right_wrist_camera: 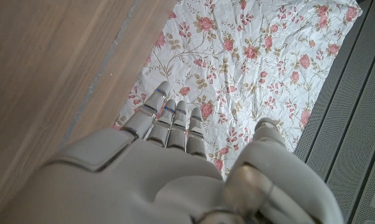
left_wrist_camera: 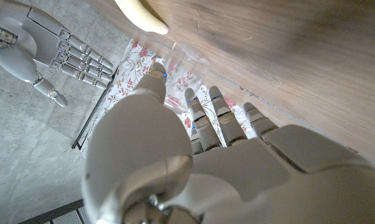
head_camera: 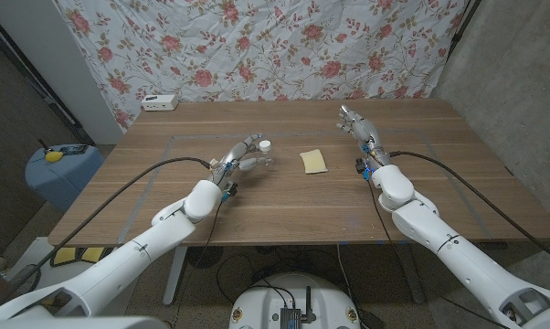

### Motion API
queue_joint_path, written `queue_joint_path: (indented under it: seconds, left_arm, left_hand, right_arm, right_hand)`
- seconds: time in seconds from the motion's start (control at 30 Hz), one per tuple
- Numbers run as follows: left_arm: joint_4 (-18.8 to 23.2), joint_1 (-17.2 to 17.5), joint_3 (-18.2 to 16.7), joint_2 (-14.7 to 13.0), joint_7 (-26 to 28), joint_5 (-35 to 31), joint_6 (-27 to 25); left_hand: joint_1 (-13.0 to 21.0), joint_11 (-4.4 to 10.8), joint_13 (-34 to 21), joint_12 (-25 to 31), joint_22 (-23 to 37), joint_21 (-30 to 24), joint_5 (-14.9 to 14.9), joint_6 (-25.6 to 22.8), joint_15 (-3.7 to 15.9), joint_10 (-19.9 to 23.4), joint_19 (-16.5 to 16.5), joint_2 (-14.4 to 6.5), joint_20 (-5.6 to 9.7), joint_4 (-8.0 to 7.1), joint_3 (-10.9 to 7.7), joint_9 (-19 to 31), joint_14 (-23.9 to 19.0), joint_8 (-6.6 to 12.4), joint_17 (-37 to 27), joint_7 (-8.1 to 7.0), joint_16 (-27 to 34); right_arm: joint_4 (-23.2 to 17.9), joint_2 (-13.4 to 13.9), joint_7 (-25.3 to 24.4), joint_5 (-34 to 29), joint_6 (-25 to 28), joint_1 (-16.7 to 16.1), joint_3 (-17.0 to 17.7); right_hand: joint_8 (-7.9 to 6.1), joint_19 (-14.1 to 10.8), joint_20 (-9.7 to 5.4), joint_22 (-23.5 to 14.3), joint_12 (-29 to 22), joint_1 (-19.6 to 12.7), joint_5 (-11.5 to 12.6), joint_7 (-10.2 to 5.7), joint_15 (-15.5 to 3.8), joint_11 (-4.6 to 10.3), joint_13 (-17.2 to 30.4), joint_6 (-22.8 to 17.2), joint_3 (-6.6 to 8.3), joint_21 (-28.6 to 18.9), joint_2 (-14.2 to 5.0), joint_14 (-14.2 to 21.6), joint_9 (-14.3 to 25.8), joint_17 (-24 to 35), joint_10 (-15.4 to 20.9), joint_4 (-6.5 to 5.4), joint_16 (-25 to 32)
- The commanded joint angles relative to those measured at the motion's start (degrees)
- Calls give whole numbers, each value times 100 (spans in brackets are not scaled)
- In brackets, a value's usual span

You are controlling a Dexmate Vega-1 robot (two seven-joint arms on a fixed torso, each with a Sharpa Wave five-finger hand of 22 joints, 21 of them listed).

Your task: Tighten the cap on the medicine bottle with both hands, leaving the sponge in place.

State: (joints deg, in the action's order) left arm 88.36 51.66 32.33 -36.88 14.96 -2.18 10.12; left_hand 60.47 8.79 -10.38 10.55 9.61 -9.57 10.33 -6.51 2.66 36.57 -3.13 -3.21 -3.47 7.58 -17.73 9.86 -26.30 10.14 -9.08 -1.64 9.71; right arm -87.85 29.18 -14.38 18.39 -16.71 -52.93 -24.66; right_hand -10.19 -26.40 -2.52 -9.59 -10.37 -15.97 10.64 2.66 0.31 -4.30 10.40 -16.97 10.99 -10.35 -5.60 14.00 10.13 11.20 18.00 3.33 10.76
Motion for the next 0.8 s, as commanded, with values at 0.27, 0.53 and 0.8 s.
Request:
queue_joint_path:
  seconds: [0.27,0.53,0.8]
  left_arm:
    - [-111,-24,108,59,89,-89,-113]
    - [-168,-32,136,86,110,-82,-107]
    - [-191,-36,146,93,120,-69,-114]
  left_hand:
    - [-106,6,-13,-13,13,-41,-19,72,911,-78,118,-11,-17,-10,50,15,139,9,-11,-32,-27]
    - [-124,-4,-11,-2,12,-38,-15,73,906,-99,201,-22,-46,-8,63,14,179,19,-10,-35,-19]
    - [-131,-2,-8,10,11,-58,-12,12,901,-106,209,-34,-54,0,70,14,221,46,-9,-76,-17]
  right_arm:
    - [394,-192,184,176,-405,84,-44]
    - [370,-196,151,142,-407,69,-54]
    - [353,-197,118,114,-416,55,-52]
  right_hand:
    - [-45,28,-35,0,-38,25,-1,-49,-66,39,5,-43,39,-9,-31,15,-1,3,34,-15,24]
    - [-57,25,-37,0,-49,36,1,-66,-88,36,6,-78,47,-18,-40,39,-2,2,61,-12,37]
    - [-65,20,-39,-1,-52,45,3,-93,-101,45,6,-109,53,-25,-46,50,-2,1,71,-9,43]
